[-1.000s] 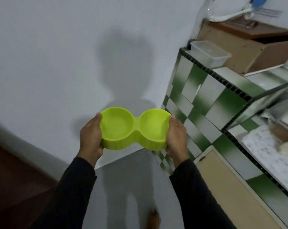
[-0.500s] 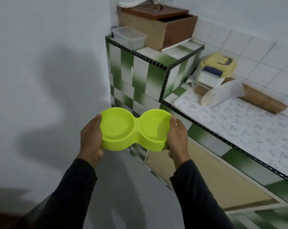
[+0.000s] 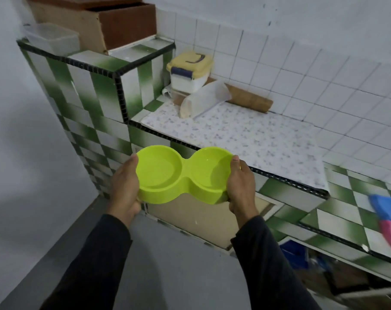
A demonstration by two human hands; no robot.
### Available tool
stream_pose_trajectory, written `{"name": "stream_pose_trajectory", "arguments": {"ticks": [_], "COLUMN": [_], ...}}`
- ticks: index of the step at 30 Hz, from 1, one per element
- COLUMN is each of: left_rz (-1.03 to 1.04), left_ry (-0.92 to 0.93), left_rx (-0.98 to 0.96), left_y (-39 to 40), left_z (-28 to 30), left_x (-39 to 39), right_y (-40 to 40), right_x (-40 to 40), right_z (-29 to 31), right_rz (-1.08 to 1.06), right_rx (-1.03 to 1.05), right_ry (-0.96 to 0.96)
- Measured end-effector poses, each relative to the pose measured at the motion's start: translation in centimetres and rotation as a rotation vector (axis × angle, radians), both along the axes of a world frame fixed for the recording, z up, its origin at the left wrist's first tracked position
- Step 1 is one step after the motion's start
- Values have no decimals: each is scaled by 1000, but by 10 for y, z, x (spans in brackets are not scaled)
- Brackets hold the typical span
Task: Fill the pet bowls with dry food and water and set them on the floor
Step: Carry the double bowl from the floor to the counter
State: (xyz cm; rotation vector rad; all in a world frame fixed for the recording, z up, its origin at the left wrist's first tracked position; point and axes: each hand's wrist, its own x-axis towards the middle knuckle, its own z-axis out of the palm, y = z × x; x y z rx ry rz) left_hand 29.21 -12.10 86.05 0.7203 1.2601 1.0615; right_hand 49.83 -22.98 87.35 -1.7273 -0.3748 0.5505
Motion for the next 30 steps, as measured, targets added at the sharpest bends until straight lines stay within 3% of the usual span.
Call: {"name": "stream_pose_trajectory", "arguments": {"ticks": [9,30], "left_rz": [-183,-767], "left_ry": [17,-29], "left_rx": [15,-37], "left_y": [-78,-227], "left_z": [-13,-31], "left_x": [128,395], "right_y": [-120,-343], "right_x": [105,261], "right_z": [-1,-20], "right_rz": [-161,-709], "right_rx": [-42,-128], "right_ry": [-82,-34]}}
